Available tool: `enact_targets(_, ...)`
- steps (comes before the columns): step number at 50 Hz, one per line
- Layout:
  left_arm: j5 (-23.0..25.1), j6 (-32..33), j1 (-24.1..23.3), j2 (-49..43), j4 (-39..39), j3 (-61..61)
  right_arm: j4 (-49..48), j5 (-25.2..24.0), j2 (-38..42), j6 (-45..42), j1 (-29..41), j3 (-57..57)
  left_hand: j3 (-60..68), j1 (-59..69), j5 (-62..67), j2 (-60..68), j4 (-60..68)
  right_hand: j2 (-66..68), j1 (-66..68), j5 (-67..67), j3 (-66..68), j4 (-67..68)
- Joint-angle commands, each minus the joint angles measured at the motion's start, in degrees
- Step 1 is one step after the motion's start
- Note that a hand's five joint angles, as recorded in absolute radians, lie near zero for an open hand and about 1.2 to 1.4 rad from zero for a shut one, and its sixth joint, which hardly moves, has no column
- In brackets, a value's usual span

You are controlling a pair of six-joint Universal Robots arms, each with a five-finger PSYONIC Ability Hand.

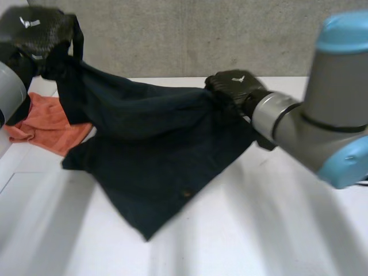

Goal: Fold the laundry.

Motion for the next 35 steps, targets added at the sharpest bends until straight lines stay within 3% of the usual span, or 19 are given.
enact_targets(1,2.3,0.0,0.0,-2.7,-4.0,-6.1,11.6,1.1,-5.8,-20.6,-0.2,2.2,11.6,13.7,13.0,11.3,11.0,12.3,17.0,12.7,12.1,11.5)
enact_targets(3,2.3,0.7,-0.4,-5.3,-5.0,-8.3,14.9,2.2,-6.5,-26.6,0.1,3.6,11.6,13.7,13.0,11.3,11.0,12.3,17.0,12.7,12.1,11.5)
enact_targets(9,1.2,2.2,-0.4,-9.1,-6.5,-10.2,16.4,6.9,-6.4,-33.2,-0.5,6.4,11.6,13.7,13.0,11.3,11.0,12.3,17.0,12.7,12.1,11.5)
enact_targets(17,1.0,-0.8,-0.2,-1.5,-1.4,-5.3,5.8,8.9,-9.6,-31.0,-0.4,1.3,11.6,13.7,13.0,11.3,11.0,12.3,17.0,12.7,12.1,11.5)
enact_targets(26,-4.3,-6.9,0.8,11.1,14.3,1.8,-8.8,8.4,-20.8,-25.9,-2.0,-1.7,11.6,13.7,13.0,11.3,11.0,12.3,17.0,12.7,12.1,11.5)
enact_targets(35,-4.7,-7.1,2.6,15.1,12.8,7.5,-10.4,6.4,-27.8,-25.8,-1.6,-1.7,11.6,13.7,13.0,11.3,11.0,12.3,17.0,12.7,12.1,11.5)
